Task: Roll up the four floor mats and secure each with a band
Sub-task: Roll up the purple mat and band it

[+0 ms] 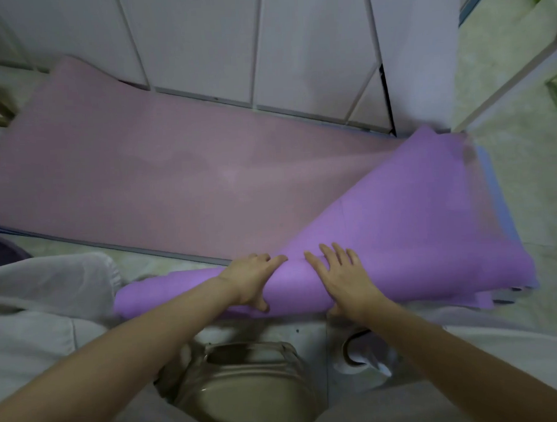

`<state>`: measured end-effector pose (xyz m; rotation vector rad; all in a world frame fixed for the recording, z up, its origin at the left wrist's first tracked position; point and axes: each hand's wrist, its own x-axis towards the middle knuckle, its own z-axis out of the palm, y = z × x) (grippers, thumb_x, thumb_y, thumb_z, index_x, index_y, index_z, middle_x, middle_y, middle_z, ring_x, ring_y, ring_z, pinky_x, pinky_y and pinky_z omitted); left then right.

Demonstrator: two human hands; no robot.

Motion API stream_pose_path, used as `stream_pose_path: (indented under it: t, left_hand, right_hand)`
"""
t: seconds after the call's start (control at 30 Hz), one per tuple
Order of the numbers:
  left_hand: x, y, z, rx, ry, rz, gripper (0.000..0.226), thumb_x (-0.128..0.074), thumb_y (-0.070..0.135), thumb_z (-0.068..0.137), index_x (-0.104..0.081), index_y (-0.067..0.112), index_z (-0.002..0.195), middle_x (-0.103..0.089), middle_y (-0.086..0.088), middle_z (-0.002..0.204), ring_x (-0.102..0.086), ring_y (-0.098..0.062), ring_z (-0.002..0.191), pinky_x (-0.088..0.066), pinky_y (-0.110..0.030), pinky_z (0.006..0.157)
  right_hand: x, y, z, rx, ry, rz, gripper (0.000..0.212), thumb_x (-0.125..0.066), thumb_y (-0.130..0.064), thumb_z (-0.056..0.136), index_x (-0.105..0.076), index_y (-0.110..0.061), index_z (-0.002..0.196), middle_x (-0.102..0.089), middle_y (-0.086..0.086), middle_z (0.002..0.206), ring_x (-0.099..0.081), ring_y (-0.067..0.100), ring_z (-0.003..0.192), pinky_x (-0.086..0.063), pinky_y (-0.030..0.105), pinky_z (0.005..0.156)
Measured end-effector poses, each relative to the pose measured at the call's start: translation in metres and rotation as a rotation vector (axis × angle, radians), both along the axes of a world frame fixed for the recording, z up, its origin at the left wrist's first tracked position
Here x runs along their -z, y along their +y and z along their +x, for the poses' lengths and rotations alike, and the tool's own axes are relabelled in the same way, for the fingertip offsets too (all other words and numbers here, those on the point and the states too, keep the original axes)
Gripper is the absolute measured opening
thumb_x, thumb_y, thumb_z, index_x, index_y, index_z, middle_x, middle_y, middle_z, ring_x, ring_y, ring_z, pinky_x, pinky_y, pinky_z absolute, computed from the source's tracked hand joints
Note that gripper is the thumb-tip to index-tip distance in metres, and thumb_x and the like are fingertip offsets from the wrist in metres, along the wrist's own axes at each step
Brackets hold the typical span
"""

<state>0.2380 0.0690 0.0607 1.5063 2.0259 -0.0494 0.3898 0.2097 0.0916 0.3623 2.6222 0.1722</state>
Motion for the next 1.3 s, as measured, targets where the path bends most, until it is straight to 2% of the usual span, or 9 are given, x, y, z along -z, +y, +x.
stream_pose_path:
  t: [0.13,0.23,0.33,0.4,0.47,0.6,0.97,1.13,1.3]
  left_hand:
    - [-0.014,0.013,-0.008,0.104,0.178,0.021,0.098,-0.077,0.039,0.07,-0.019,0.026,0.147,-0.043,-0.008,0.132,-0.045,-0.029,0.116,-0.04,-0.038,0.091]
    - [-0.038,0.019,-0.023,0.197,0.417,0.133,0.087,-0.073,0.036,0.072,-0.026,0.027,0.144,-0.047,-0.008,0.127,-0.049,-0.028,0.112,-0.037,-0.037,0.087]
    - [-0.061,0.016,-0.044,0.264,0.665,0.269,0.088,-0.084,0.028,0.036,-0.057,0.027,0.12,-0.062,-0.004,0.091,-0.06,-0.024,0.077,-0.044,-0.033,0.068]
    - [-0.064,0.01,-0.061,0.258,0.685,0.343,0.096,-0.085,0.025,0.024,-0.051,0.025,0.113,-0.061,-0.003,0.08,-0.057,-0.024,0.066,-0.044,-0.032,0.064]
    - [-0.07,0.001,-0.07,0.251,0.666,0.266,0.099,-0.087,0.028,0.032,-0.04,0.024,0.12,-0.062,-0.005,0.089,-0.058,-0.025,0.074,-0.045,-0.035,0.068]
    - [-0.044,-0.027,-0.061,0.164,0.487,0.015,0.085,-0.066,0.031,0.078,-0.015,0.028,0.146,-0.041,-0.005,0.133,-0.044,-0.027,0.117,-0.033,-0.038,0.095]
    - [0.019,-0.054,-0.032,0.104,0.32,-0.076,0.088,-0.067,0.036,0.081,-0.012,0.027,0.149,-0.035,-0.006,0.14,-0.039,-0.027,0.122,-0.028,-0.04,0.097]
    - [0.038,-0.058,-0.037,0.059,0.247,-0.131,0.091,-0.069,0.032,0.078,-0.012,0.027,0.149,-0.034,-0.006,0.142,-0.038,-0.027,0.123,-0.029,-0.041,0.097]
    - [0.062,-0.067,-0.047,0.006,0.172,-0.167,0.089,-0.066,0.029,0.078,-0.012,0.028,0.149,-0.033,-0.003,0.144,-0.038,-0.026,0.124,-0.029,-0.041,0.098]
  right_hand:
    - [-0.001,0.011,-0.001,0.177,-0.015,-0.139,0.109,-0.076,-0.042,0.069,-0.009,-0.012,0.15,-0.033,0.008,0.146,-0.037,0.025,0.131,-0.025,0.036,0.109]
    - [0.0,0.01,-0.01,0.341,0.146,-0.235,0.094,-0.074,-0.04,0.071,-0.025,-0.01,0.145,-0.039,0.006,0.143,-0.038,0.022,0.131,-0.027,0.032,0.105]
    - [0.004,0.004,-0.033,0.413,0.329,-0.271,0.085,-0.079,-0.036,0.066,-0.039,-0.007,0.135,-0.049,0.011,0.133,-0.047,0.03,0.121,-0.034,0.037,0.098]
    - [0.0,0.0,-0.052,0.4,0.36,-0.247,0.08,-0.078,-0.036,0.066,-0.041,-0.009,0.132,-0.053,0.01,0.127,-0.05,0.031,0.115,-0.036,0.036,0.093]
    - [-0.003,-0.004,-0.067,0.341,0.315,-0.237,0.079,-0.077,-0.036,0.069,-0.038,-0.01,0.133,-0.053,0.009,0.126,-0.05,0.029,0.116,-0.036,0.034,0.093]
    - [0.004,-0.019,-0.071,0.208,0.111,-0.272,0.08,-0.076,-0.034,0.072,-0.034,-0.01,0.135,-0.049,0.009,0.131,-0.048,0.028,0.12,-0.035,0.033,0.096]
    - [0.047,-0.025,-0.048,0.167,-0.219,-0.527,0.09,-0.066,-0.034,0.085,-0.011,-0.007,0.15,-0.02,0.011,0.155,-0.025,0.024,0.141,-0.021,0.029,0.114]
    - [0.06,-0.011,-0.075,0.14,-0.369,-0.572,0.074,-0.059,-0.027,0.092,-0.016,-0.009,0.15,-0.021,0.009,0.156,-0.026,0.022,0.141,-0.02,0.027,0.112]
    - [0.083,0.023,-0.139,0.106,-0.141,-0.433,0.064,-0.052,-0.018,0.095,-0.02,-0.007,0.148,-0.02,0.011,0.155,-0.024,0.025,0.141,-0.021,0.031,0.113]
